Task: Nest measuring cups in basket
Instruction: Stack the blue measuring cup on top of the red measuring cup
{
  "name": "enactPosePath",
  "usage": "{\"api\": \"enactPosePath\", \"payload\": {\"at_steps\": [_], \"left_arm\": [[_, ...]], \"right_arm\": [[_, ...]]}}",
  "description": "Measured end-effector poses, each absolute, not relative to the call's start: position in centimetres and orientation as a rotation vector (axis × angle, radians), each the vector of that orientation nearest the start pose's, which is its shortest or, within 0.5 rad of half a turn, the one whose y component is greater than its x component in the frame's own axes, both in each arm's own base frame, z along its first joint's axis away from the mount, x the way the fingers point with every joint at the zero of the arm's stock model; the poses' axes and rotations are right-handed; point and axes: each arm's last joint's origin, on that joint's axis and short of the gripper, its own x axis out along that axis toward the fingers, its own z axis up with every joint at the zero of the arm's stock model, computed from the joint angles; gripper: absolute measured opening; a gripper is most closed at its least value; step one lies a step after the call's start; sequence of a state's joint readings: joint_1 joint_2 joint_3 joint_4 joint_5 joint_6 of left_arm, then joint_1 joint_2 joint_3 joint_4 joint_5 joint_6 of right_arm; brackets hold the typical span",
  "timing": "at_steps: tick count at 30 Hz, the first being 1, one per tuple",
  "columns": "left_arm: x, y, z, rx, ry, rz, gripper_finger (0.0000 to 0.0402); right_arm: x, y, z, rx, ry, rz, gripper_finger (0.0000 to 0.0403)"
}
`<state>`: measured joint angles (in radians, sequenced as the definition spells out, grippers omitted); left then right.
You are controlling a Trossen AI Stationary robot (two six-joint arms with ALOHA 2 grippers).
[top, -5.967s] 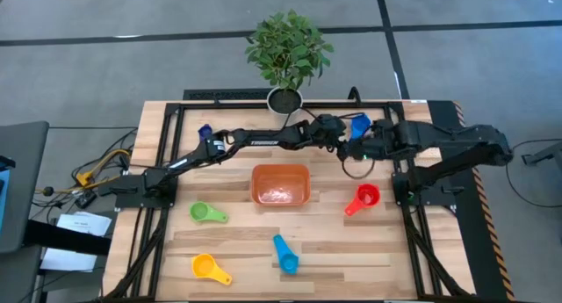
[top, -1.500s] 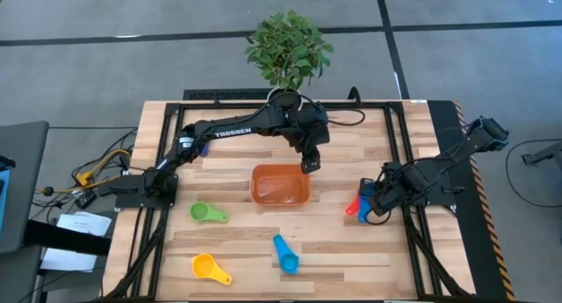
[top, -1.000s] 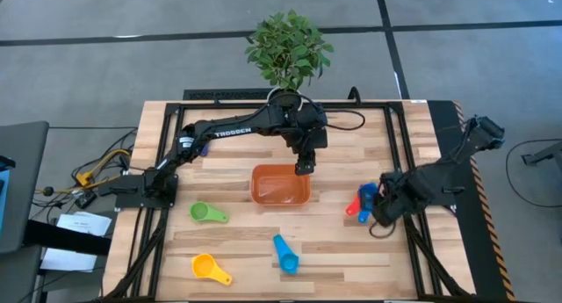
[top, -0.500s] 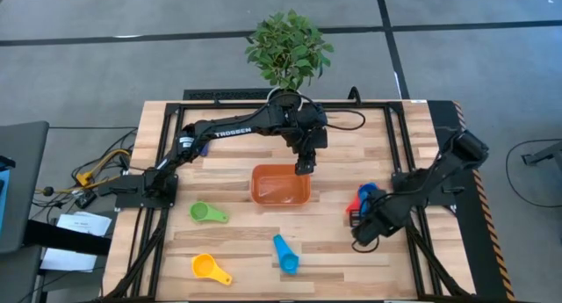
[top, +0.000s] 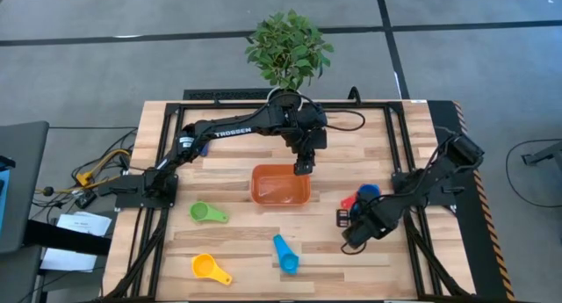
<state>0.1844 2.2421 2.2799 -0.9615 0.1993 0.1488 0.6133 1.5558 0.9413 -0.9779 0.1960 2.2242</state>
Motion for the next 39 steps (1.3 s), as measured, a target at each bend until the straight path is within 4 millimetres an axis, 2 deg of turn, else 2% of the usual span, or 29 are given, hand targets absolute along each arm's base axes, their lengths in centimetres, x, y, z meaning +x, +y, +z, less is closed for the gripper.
{"api": "enactPosePath", "payload": {"at_steps": [3,7,13,16,22,29,35,39], "left_arm": [[48.0,8.4,30.2,0.002,0.877,-0.094,0.0176],[48.6,8.4,28.5,-0.006,0.85,-0.131,0.0176],[49.7,8.3,25.8,-0.01,0.745,-0.224,0.0176],[50.2,7.8,24.6,0.043,0.673,-0.265,0.0176],[50.8,6.4,22.3,0.092,0.565,-0.297,0.0176],[51.2,5.1,20.2,0.175,0.433,-0.181,0.0176],[51.7,5.0,18.0,0.076,0.387,-0.103,0.0176],[53.1,4.9,16.2,0.028,0.405,-0.113,0.0176]], "right_arm": [[21.1,13.7,18.5,1.133,0.914,-1.222,0.0058],[21.3,13.4,19.6,1.113,0.901,-1.249,0.0058],[19.9,12.7,22.7,1.107,0.893,-1.239,0.0058],[18.9,12.6,23.5,1.107,0.915,-1.19,0.0058],[17.6,13.4,22.3,1.102,1.002,-1.167,0.0058],[17.2,13.4,21.0,1.104,1.014,-1.164,0.0058],[17.3,12.9,20.5,1.107,1.001,-1.188,0.0058],[17.5,12.8,20.5,1.108,0.979,-1.186,0.0058]]}}
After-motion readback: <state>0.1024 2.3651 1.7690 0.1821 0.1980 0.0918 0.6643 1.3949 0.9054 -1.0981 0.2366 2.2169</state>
